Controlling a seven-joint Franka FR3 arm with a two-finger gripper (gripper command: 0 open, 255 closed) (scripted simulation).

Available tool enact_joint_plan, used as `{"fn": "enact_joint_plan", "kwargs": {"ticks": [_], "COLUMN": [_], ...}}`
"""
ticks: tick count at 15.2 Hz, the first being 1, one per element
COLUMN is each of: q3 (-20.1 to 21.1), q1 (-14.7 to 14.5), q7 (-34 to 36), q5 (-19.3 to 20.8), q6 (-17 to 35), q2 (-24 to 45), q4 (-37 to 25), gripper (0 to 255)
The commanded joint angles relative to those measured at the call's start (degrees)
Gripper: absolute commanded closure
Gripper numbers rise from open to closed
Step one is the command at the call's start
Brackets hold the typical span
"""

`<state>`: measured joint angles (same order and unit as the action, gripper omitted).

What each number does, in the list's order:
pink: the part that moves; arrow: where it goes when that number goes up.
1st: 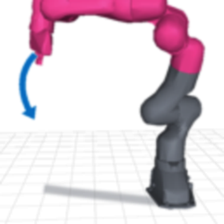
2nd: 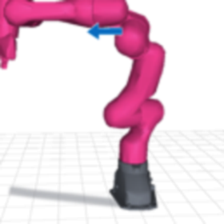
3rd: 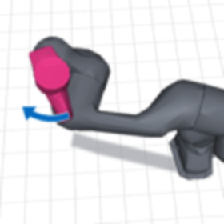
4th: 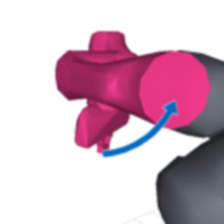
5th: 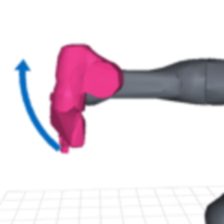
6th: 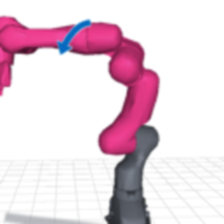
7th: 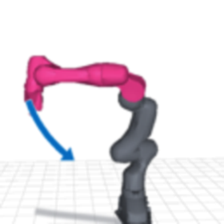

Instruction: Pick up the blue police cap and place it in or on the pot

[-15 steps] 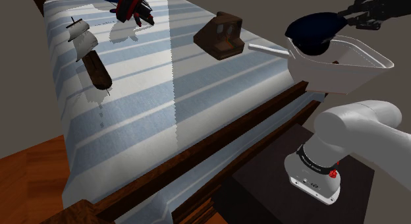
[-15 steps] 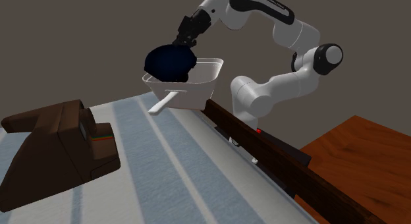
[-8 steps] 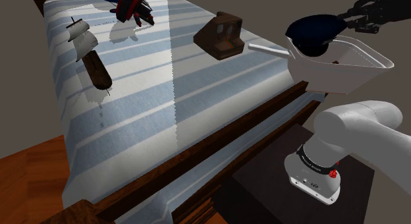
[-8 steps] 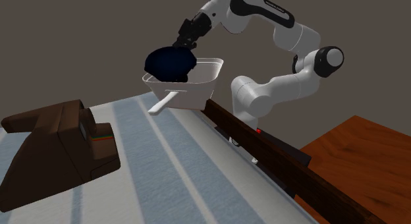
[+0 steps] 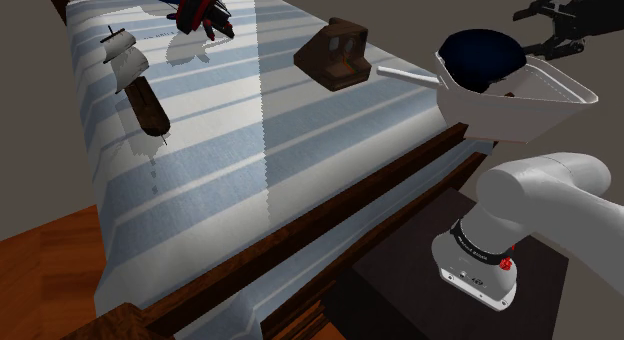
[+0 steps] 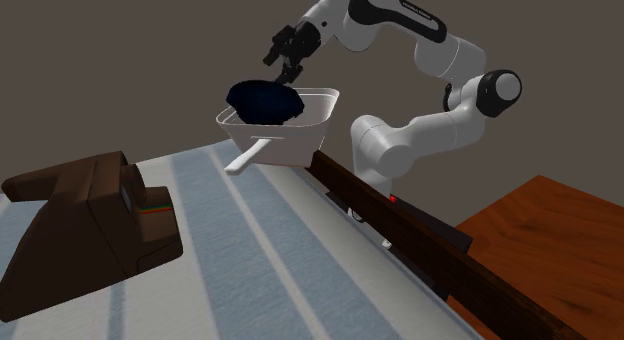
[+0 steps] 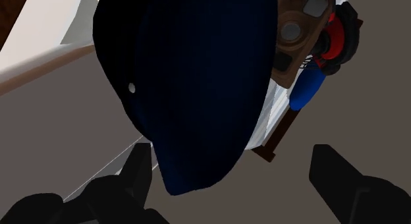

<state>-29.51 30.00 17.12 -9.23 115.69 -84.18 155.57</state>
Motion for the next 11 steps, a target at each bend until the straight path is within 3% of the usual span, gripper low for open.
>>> {"fn": "enact_joint_plan", "kwargs": {"ticks": [1, 5, 11], "q3": [-0.1, -1.3, -1.3], "q1": [-0.1, 1.2, 1.2], "q7": [-0.1, 0.2, 0.2], "q5": [0.0, 1.1, 1.1], "q6": [0.4, -7.6, -7.6], "q2": [0.1, -1.4, -1.4], "q4": [0.4, -5.8, -5.8], "gripper": [0, 0, 0]}}
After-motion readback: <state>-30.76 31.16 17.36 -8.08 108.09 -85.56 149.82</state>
